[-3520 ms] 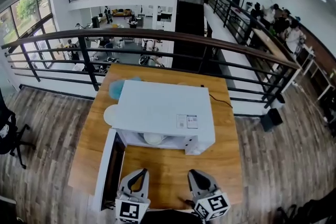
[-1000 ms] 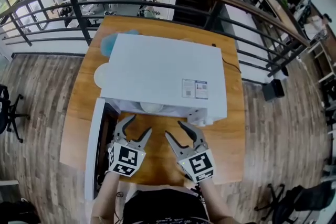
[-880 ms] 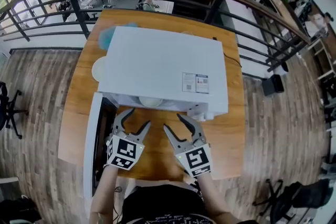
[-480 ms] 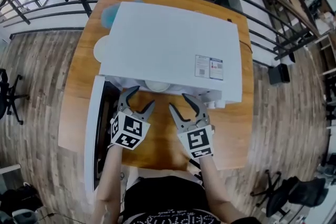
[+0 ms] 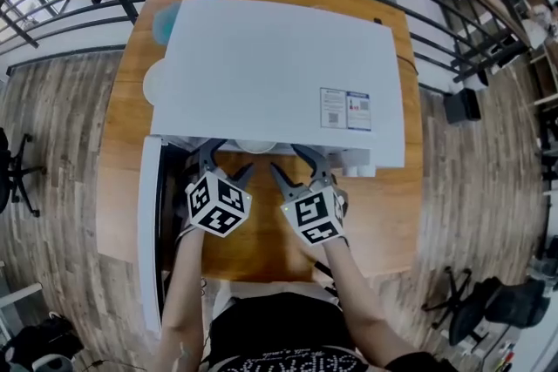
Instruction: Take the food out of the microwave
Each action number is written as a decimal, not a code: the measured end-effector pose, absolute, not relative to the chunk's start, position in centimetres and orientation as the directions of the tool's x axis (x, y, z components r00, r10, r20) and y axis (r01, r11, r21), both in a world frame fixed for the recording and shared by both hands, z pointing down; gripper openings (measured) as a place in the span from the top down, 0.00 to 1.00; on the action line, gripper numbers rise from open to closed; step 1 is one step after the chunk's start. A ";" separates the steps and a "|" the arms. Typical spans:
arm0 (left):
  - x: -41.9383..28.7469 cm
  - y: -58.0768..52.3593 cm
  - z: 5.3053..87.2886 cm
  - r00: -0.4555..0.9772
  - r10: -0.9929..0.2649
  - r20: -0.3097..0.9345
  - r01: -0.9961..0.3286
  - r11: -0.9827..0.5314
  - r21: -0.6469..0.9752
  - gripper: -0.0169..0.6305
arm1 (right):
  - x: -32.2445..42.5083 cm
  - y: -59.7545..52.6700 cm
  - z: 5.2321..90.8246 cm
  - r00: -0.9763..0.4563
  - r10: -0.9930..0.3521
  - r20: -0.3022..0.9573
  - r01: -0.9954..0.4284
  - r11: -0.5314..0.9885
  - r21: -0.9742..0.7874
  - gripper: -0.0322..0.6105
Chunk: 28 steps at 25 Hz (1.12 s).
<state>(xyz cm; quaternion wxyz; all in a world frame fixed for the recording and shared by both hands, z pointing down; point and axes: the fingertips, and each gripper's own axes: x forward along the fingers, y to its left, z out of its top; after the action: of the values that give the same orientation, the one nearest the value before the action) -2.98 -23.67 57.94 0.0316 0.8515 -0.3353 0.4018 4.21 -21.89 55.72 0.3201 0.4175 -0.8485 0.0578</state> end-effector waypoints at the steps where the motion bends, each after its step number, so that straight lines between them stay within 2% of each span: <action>1: -2.9 -23.9 58.1 0.449 -0.542 0.710 -0.594 -0.775 -0.215 0.45 | 4.1 -22.1 55.9 -0.445 -0.668 0.596 -0.744 0.646 0.168 0.61; 13: -2.5 -25.6 59.2 0.441 -0.517 0.734 -0.584 -0.786 -0.203 0.45 | 3.4 -23.9 57.2 -0.432 -0.637 0.638 -0.714 0.674 0.190 0.59; 20: -2.1 -25.9 59.3 0.474 -0.489 0.732 -0.576 -0.801 -0.162 0.45 | 2.8 -24.3 58.4 -0.432 -0.584 0.687 -0.703 0.696 0.149 0.59; 28: -1.9 -26.1 59.1 0.500 -0.486 0.717 -0.564 -0.811 -0.155 0.45 | 2.6 -24.7 58.5 -0.444 -0.580 0.683 -0.714 0.690 0.121 0.59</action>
<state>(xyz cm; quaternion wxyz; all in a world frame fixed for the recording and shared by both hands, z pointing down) -1.86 -26.09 59.06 0.0495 0.8647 -0.3035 0.3972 2.55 -24.72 58.51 0.3624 0.3828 -0.8447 0.0924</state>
